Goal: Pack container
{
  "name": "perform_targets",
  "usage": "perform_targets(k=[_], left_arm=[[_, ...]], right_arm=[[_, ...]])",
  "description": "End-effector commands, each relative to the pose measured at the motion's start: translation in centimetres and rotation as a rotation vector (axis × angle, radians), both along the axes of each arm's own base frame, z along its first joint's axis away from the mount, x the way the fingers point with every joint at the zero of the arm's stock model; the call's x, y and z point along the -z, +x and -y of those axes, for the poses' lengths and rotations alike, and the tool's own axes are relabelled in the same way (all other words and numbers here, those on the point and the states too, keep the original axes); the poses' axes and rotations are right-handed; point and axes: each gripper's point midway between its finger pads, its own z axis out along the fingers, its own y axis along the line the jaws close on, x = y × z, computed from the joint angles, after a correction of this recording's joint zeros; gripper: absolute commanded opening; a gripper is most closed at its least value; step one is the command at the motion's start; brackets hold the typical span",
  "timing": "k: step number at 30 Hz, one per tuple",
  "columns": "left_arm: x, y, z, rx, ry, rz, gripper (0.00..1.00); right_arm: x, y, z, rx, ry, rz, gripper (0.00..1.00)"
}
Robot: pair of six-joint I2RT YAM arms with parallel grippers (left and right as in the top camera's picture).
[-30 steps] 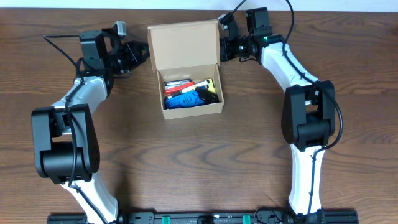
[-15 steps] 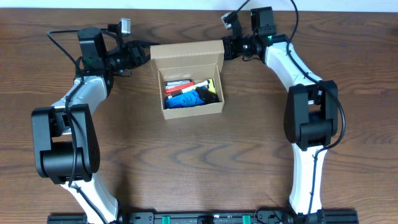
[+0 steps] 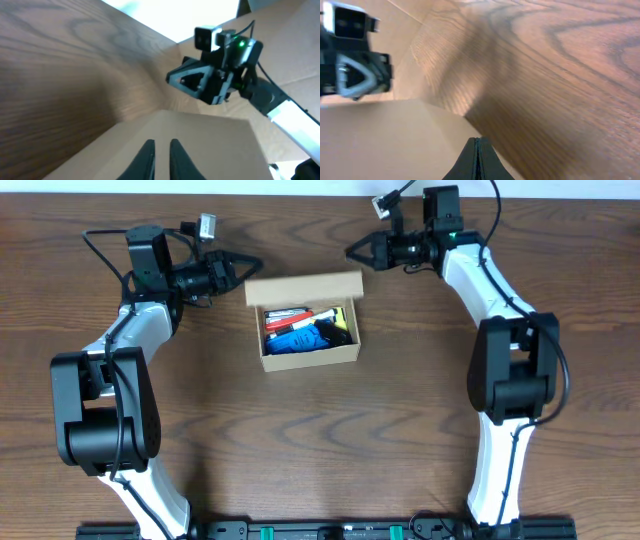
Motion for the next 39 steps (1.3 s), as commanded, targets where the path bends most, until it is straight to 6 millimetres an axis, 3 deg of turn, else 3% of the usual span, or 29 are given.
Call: perform_targets(k=[1,6,9,14,17,20,23,31,39], left_arm=[[-1.6,-0.4,0.2,0.045,-0.019,0.029,0.09],[-3.1,-1.1,0.3,0.043,-0.015,0.027,0.09],[-3.8,-1.5,0.2,0.009,0.014,0.004,0.09],[-1.8,-3.2,-1.6,-0.137,0.267,-0.087,0.09],[-0.4,-5.9,-2.7,-0.172,0.486,-0.128,0.09],[-0.6,-8.4,-2.1,-0.128,0.595,-0.126,0.08],[-0.5,-10.2,-0.9,-0.074,0.66,-0.121,0.08],[3.1,-12.9,1.6,0.021,0.783,-0.183,0.06],[5.4,-14.1,1.1,0.022,0.827,-0.24,0.06]], right_arm=[[-6.7,-1.6,0.1,-0.023,0.007,0.121,0.01],[-8.6,-3.8,-0.2,-0.022,-0.086,0.134,0.02],[-8.4,-5.5,-0.6,-0.038,-0.137,0.095,0.01],[-5.6,-8.4,-1.2,-0.055,-0.277,-0.026,0.01],[-4.5,-10.2,-1.9,-0.109,-0.334,-0.051,0.01],[-3.7,-11.5,-2.1,-0.127,-0.384,-0.094,0.01],[-2.8,-12.5,-1.9,-0.133,-0.442,-0.132,0.02],[-0.5,-14.8,-1.0,-0.162,-0.514,-0.222,0.01],[4.5,-17.2,-0.5,-0.181,-0.517,-0.324,0.02]])
